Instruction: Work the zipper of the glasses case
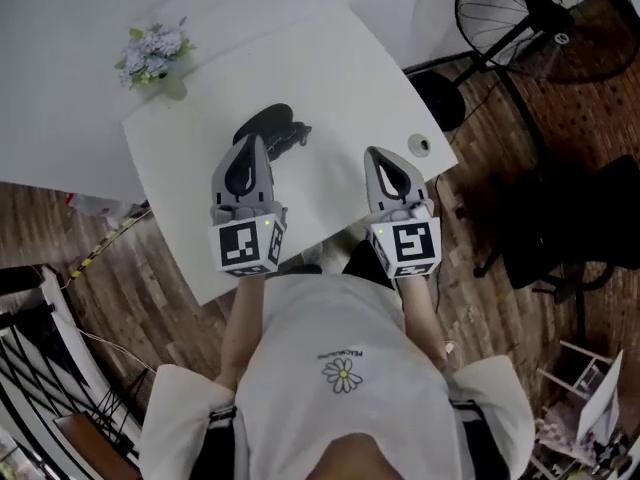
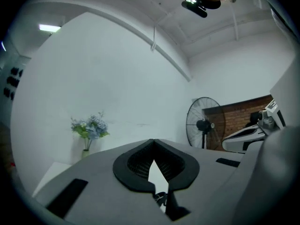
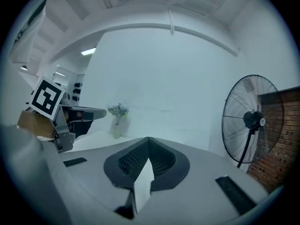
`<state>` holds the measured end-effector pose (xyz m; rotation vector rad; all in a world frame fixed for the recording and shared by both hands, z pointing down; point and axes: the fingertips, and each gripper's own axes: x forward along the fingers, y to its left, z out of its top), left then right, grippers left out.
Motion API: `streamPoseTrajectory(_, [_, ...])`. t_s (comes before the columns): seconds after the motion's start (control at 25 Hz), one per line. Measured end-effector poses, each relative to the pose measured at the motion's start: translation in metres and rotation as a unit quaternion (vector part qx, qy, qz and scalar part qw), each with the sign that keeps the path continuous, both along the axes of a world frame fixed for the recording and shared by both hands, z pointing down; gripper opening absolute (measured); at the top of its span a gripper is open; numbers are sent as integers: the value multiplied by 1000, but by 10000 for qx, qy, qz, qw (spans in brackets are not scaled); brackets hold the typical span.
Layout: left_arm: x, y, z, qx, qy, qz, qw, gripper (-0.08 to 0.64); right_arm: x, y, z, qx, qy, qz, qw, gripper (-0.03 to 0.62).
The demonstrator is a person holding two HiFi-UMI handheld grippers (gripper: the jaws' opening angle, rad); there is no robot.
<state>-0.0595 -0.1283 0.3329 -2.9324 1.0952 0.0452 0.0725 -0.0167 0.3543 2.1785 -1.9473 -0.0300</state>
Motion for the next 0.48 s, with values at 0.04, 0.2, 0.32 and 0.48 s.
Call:
streamPoseTrajectory(0.04, [-4, -5, 0, 4, -14, -162, 9999, 15, 0, -12, -1, 11, -4, -189, 9998, 8])
streamPoseTrajectory(0.2, [-21, -20, 1, -31, -69, -886, 9960, 15, -3, -55, -4, 11, -21, -999, 9950, 8])
streamPoseTrajectory(0.32, [-28, -21, 0, -69, -103, -1496, 9887, 15, -1, -77, -6, -31, -26, -1648, 9863, 8])
streamPoseTrajectory(0.48, [-23, -19, 1, -85, -183, -2090, 9777, 15, 9, -95, -2, -151, -65, -2206, 9752, 8])
